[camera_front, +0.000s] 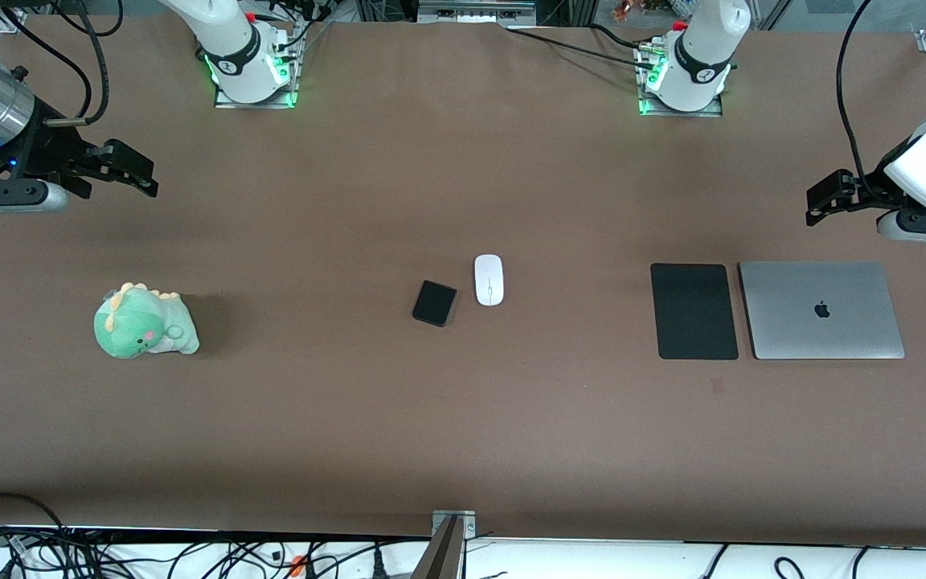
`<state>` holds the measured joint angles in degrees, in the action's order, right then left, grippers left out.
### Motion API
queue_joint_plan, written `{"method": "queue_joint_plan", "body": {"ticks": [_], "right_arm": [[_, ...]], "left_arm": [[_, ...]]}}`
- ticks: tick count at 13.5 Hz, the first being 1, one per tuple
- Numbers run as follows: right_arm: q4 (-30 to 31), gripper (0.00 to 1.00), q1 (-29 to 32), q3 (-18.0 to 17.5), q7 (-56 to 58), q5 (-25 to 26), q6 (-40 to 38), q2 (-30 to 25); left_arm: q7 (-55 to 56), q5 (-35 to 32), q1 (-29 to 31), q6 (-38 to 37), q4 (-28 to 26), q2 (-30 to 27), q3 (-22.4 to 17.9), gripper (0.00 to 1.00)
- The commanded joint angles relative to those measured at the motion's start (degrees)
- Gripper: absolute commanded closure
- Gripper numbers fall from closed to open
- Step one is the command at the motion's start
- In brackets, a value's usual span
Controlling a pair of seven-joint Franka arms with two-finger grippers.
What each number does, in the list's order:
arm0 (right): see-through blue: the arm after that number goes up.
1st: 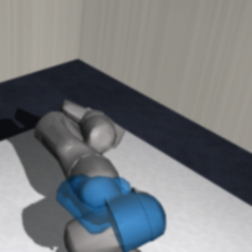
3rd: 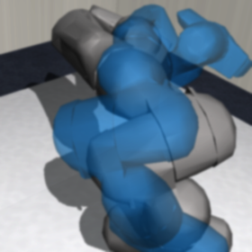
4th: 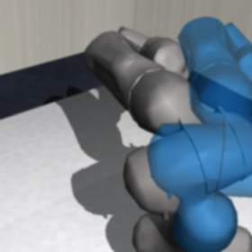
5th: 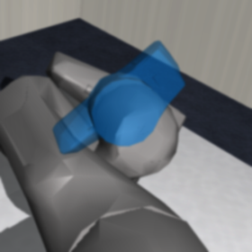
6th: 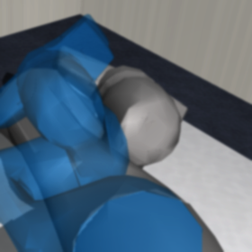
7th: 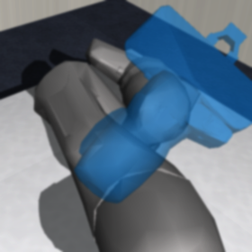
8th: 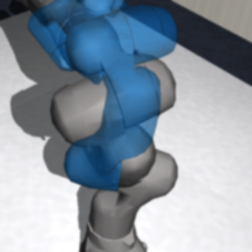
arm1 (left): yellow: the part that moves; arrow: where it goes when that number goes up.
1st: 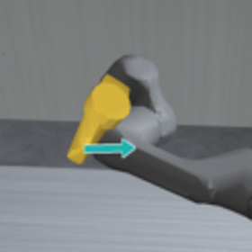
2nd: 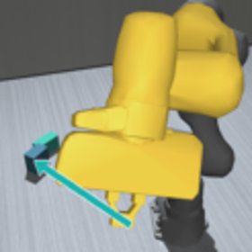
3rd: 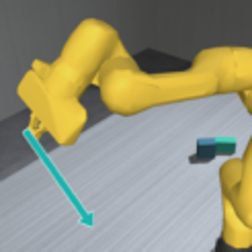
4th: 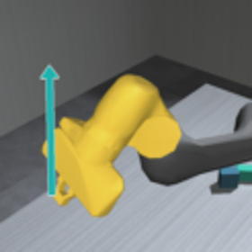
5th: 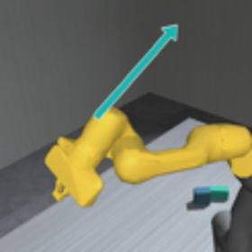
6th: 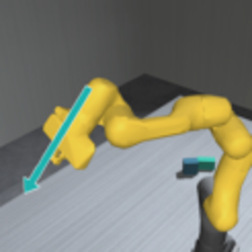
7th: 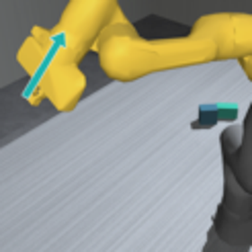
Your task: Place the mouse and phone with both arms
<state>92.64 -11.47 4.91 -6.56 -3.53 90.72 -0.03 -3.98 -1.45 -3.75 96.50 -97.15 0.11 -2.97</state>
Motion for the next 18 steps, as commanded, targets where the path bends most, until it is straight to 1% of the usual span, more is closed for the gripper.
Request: {"method": "queue_joint_plan", "body": {"ticks": [1, 7, 11, 13, 15, 16, 17, 18], "right_arm": [[1.1, 0.00, 0.2, -0.1, 0.2, -0.1, 0.4, -1.6], [1.3, 0.00, 0.2, 0.3, 0.6, -0.3, 0.9, -1.7], [1.4, 0.00, 0.2, 0.3, 0.7, -0.2, 3.0, -1.3], [1.5, 0.00, 0.2, 0.3, 0.7, -0.2, 3.0, -0.9], [1.5, 0.00, 0.2, 0.3, 0.7, -0.2, 3.1, -0.9], [1.5, 0.00, 0.2, 0.4, 0.6, -0.2, 3.8, -0.9], [1.5, 0.00, 0.2, 0.4, 0.6, -0.2, 4.3, -0.7], [1.5, 0.00, 0.2, 0.4, 0.7, -0.2, 4.3, -0.7]], "left_arm": [[0.0, 1.0, 0.0, -1.3, 1.4, 0.6, -0.1, 0.00], [-0.2, 1.1, 0.1, -1.8, 1.4, 0.7, -0.1, 0.00], [-0.4, 1.7, -0.1, -5.0, 1.3, 0.8, 0.0, 0.00], [-0.7, 1.9, -0.1, -8.2, 1.0, 0.9, 2.1, 0.00], [-0.2, 1.9, -0.2, -9.5, 0.4, 0.9, 4.5, 0.00], [0.1, 2.6, -0.3, -9.3, -0.1, 1.5, 5.9, 0.00], [0.6, 4.5, -0.3, -8.6, -0.1, 3.1, 8.4, 0.00], [2.6, 5.4, -0.3, -6.3, 0.1, 4.5, 9.8, 0.00]]}}
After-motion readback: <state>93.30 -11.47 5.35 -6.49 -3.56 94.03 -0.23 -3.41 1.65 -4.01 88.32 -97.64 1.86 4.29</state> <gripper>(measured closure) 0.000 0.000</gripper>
